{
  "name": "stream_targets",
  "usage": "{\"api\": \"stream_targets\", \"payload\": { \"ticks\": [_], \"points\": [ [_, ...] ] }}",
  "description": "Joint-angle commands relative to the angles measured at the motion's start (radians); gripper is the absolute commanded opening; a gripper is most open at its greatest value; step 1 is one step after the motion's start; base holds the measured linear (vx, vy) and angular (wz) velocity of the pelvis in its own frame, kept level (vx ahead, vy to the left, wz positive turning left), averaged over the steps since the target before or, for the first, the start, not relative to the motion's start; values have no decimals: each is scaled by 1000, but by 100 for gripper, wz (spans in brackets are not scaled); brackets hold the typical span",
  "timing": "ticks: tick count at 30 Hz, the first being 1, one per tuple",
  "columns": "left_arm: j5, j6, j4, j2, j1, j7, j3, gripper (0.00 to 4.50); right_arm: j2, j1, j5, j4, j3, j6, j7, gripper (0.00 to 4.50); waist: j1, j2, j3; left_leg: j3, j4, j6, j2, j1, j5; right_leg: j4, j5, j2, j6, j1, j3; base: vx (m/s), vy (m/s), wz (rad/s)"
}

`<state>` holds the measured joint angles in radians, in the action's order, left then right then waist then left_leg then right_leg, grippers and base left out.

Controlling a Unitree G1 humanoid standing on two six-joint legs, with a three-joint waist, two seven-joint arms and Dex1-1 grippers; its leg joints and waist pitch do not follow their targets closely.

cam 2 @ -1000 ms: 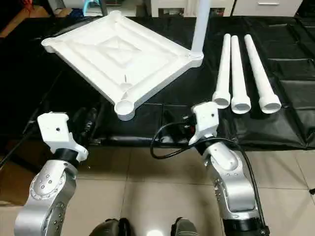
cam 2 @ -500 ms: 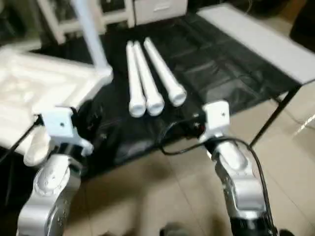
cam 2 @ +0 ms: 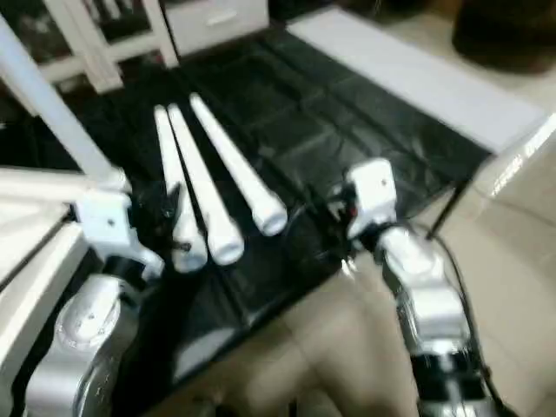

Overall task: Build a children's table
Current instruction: Move to table

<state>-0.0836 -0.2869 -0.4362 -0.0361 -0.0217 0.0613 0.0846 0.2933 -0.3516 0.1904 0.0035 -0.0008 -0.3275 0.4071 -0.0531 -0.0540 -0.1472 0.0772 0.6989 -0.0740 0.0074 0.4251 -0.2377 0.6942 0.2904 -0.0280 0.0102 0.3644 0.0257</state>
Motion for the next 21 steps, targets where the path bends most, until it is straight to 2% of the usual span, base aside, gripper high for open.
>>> {"api": "stream_targets", "payload": {
  "ticks": [1, 2, 3, 4, 5, 6, 7, 8, 9, 10, 11, 12, 13, 14, 15, 16, 17, 18, 19, 20, 21],
  "points": [
    [-3, -8, -18, -22, 21, 17, -25, 140, -24, -17, 39, -45, 26, -44, 25, 386, 43, 1, 91, -4, -97, -12, 59, 32, 352, -22, -1255, -75, 205, -102, -21, -30, -55, -23],
    [-4, -3, -19, -26, 25, 25, -27, 140, -29, -24, 55, -51, 21, -56, 29, 386, 40, -30, 95, -20, -111, -49, 102, 24, 379, -17, -1179, -89, 185, -91, -35, -89, -12, -24],
    [-8, 1, -23, -34, 33, 35, -35, 140, -26, -48, 44, -52, 29, -99, 15, 386, 12, -59, 109, -144, -103, -256, 287, -51, 503, 44, -734, -107, 161, 0, -31, -30, 9, -21],
    [-10, 1, -24, -35, 36, 37, -37, 140, -22, -55, 33, -50, 34, -110, 8, 386, 10, -49, 105, -184, -93, -353, 326, -97, 771, 8, -271, -134, 75, 53, 25, -30, 9, -21],
    [-15, -2, -27, -40, 39, 44, -38, 140, -21, -65, 29, -47, 37, -124, 5, 386, 22, -43, 101, -158, -104, -316, 293, -79, 778, -7, -223, -118, 28, 44, 21, -32, 88, -5],
    [-19, -7, -29, -42, 41, 48, -40, 140, -23, -71, 40, -45, 33, -134, 9, 386, 45, -37, 95, -105, -127, -237, 217, -40, 542, -44, -185, -92, -55, 11, 2, -77, 105, 2],
    [-20, -8, -29, -43, 41, 49, -40, 140, -23, -72, 42, -44, 32, -136, 9, 386, 54, -26, 84, -64, -131, -144, 173, -10, 180, -93, -122, -119, -149, -14, -2, -77, 105, 2],
    [-21, -14, -32, -45, 44, 48, -44, 140, -25, -76, 56, -43, 26, -144, 15, 386, 62, -22, 82, -53, -132, -96, 169, -5, 25, -105, -81, -143, -187, -26, 3, -98, 37, -2],
    [-20, -21, -32, -48, 48, 38, -52, 140, -22, -78, 43, -42, 26, -120, 15, 386, 72, -14, 73, -45, -136, -17, 177, -10, -182, -123, 25, -167, -233, -27, 12, -103, 11, 6],
    [-18, -17, -32, -47, 48, 33, -56, 140, -13, -74, 15, -42, 35, -90, 12, 386, 78, -21, 62, -35, -141, 55, 193, -30, -324, -137, 181, -163, -240, -8, 7, -103, 11, 6],
    [-24, -12, -35, -41, 47, 28, -60, 140, -11, -68, 6, -44, 39, -80, 10, 386, 74, -20, 55, -34, -147, 90, 197, -35, -390, -139, 253, -157, -229, -2, 3, -99, 16, 7],
    [-32, -11, -40, -32, 45, 21, -64, 140, -8, -55, -18, -53, 51, -62, 2, 386, 72, -37, 43, -56, -189, 127, 173, 7, -527, -121, 381, -139, -202, -30, -48, -98, 48, 13],
    [-34, -10, -41, -30, 44, 19, -66, 140, -8, -52, -24, -56, 54, -58, -1, 386, 69, -37, 41, -59, -205, 166, 167, 5, -613, -117, 424, -124, -180, -24, -62, -98, 48, 13],
    [-34, -10, -44, -29, 44, 19, -64, 140, -7, -42, -33, -67, 65, -59, -2, 386, 72, -40, 42, -74, -268, 228, 127, 46, -708, -80, 426, -102, -161, -63, -97, -138, 63, 28],
    [-37, -12, -49, -21, 43, 19, -61, 140, -7, -27, -37, -88, 82, -65, 0, 386, 88, -39, 56, -56, -322, 265, 83, 71, -666, -19, 372, -59, -160, -93, -107, -127, 32, 52],
    [-37, -12, -49, -21, 43, 19, -61, 140, -7, -26, -37, -88, 82, -65, 0, 386, 91, -26, 62, -52, -309, 261, 75, 54, -606, -35, 355, -72, -176, -73, -95, -127, 32, 52],
    [-45, -12, -49, -12, 43, 19, -64, 140, -10, -19, -35, -98, 90, -71, -1, 386, 84, 13, 68, -60, -159, 218, 66, -14, -473, -167, 450, -201, -214, -12, -56, -38, -13, 76],
    [-40, -18, -51, -11, 43, 16, -63, 140, -11, -14, -35, -104, 93, -72, -2, 386, 69, 20, 47, -56, 45, 88, 85, -29, -138, -280, 512, -320, -238, -9, -40, -37, 8, 58],
    [-30, -20, -52, -13, 42, 12, -61, 140, -13, -11, -34, -108, 95, -73, -4, 386, 59, -4, 33, -77, 76, 78, 120, 0, -55, -275, 557, -350, -229, -41, -44, -37, 8, 58],
    [-22, -25, -55, -11, 42, 5, -59, 140, -16, -5, -30, -114, 95, -75, -4, 386, 51, -24, 10, -95, 77, 125, 151, 18, -92, -246, 615, -327, -192, -80, -140, -21, 87, 35],
    [-11, -30, -58, -4, 43, -13, -60, 140, -22, 5, -27, -121, 97, -72, -5, 386, 19, -75, 14, -132, -78, 210, 152, -11, -387, -142, 503, -162, -143, -93, -213, -20, 121, 68]
  ]
}}
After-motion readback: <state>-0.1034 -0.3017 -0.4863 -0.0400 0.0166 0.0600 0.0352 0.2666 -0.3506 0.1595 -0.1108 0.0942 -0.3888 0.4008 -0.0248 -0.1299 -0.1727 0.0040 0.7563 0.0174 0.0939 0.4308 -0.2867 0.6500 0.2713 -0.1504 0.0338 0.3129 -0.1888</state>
